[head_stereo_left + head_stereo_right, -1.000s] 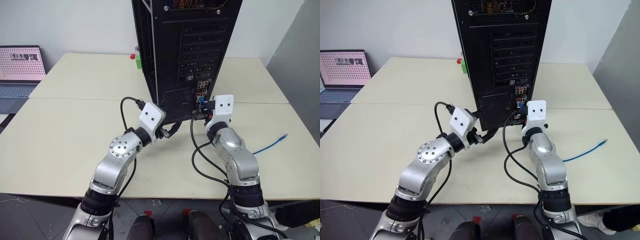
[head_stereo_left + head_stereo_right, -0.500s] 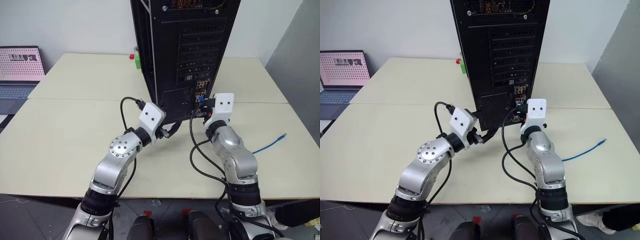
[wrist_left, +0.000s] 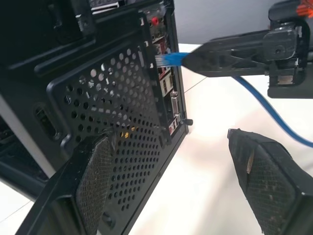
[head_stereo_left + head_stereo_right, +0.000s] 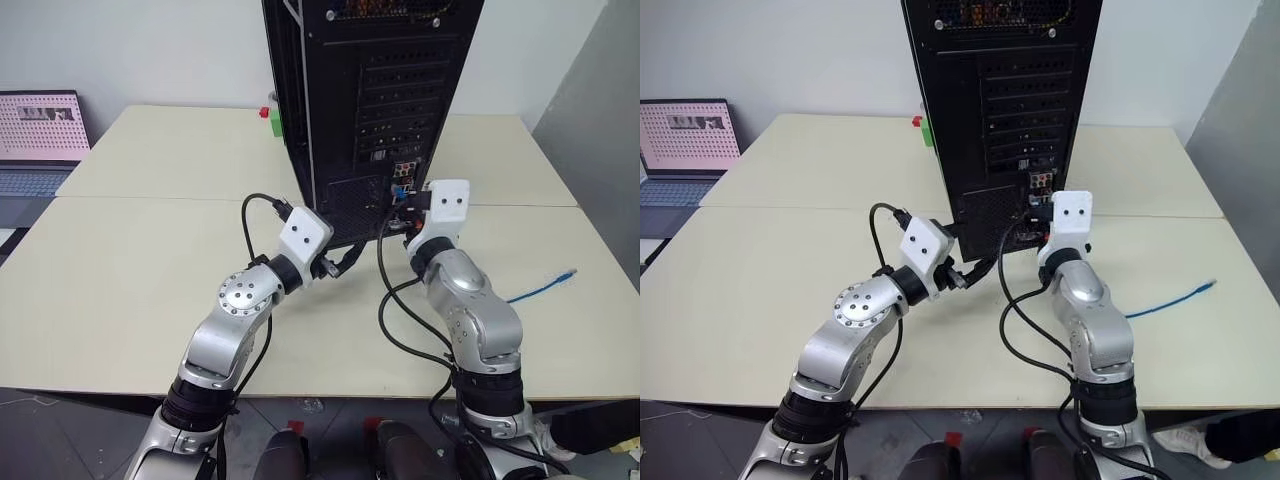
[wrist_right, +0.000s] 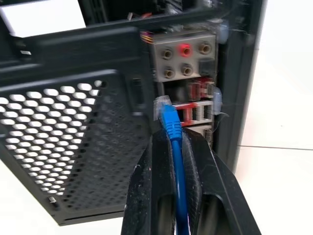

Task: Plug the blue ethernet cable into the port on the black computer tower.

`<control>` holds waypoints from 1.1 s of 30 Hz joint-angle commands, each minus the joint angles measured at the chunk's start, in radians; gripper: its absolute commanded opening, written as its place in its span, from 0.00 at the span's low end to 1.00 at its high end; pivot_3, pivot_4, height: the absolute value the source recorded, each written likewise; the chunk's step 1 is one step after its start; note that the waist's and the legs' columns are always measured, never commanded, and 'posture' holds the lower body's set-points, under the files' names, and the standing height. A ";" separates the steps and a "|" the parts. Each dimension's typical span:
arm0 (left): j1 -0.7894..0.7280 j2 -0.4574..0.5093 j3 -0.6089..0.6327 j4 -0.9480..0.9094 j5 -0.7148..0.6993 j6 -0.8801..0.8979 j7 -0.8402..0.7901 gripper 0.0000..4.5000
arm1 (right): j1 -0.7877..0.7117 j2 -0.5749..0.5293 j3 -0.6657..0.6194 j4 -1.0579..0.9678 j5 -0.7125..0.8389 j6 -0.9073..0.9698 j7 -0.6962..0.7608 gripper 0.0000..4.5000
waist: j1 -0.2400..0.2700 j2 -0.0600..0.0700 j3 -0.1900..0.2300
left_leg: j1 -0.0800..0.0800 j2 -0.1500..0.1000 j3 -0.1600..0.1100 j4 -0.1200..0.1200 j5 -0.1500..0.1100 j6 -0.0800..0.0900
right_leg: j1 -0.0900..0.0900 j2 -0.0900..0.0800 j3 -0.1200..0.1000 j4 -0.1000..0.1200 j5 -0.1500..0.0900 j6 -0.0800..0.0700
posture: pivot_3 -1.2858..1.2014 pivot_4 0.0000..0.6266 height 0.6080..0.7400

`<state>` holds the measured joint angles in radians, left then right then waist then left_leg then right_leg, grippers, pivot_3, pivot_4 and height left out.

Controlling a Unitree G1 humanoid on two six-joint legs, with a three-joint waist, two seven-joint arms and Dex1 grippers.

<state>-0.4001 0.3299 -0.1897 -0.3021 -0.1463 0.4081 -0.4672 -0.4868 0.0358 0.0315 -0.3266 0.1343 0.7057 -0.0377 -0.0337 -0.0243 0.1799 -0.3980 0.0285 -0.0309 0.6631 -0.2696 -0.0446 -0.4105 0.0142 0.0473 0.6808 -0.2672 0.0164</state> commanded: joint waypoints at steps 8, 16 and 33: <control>0.008 -0.002 0.010 -0.019 0.018 -0.026 -0.001 0.86 | 0.025 -0.009 0.027 -0.065 -0.021 0.006 0.009 0.00 | 0.000 0.000 0.000 | 0.000 0.000 0.000 0.000 0.000 0.000 | 0.000 0.000 0.000 0.000 0.000 0.000 | 0.52 0.24 1.00; 0.005 -0.010 0.004 -0.014 0.025 -0.027 0.001 0.86 | 0.027 -0.002 0.023 -0.061 -0.050 -0.003 -0.025 0.00 | 0.001 0.000 0.000 | 0.000 0.000 0.000 0.000 0.000 0.000 | 0.000 0.000 0.000 0.000 0.000 0.000 | 0.52 0.24 1.00; 0.007 -0.016 0.009 -0.010 0.037 -0.030 0.002 0.86 | 0.000 0.007 0.004 0.015 -0.077 -0.061 -0.049 0.00 | 0.001 0.000 0.000 | 0.000 0.000 0.000 0.000 0.000 0.000 | 0.000 0.000 0.000 0.000 0.000 0.000 | 0.52 0.24 1.00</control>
<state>-0.3911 0.3193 -0.1897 -0.3003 -0.1108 0.4054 -0.4677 -0.4595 0.0392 0.0487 -0.2960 0.0596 0.6761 -0.0866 -0.0327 -0.0243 0.1799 -0.3982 0.0284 -0.0311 0.6630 -0.2696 -0.0446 -0.4107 0.0143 0.0471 0.6806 -0.2672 0.0164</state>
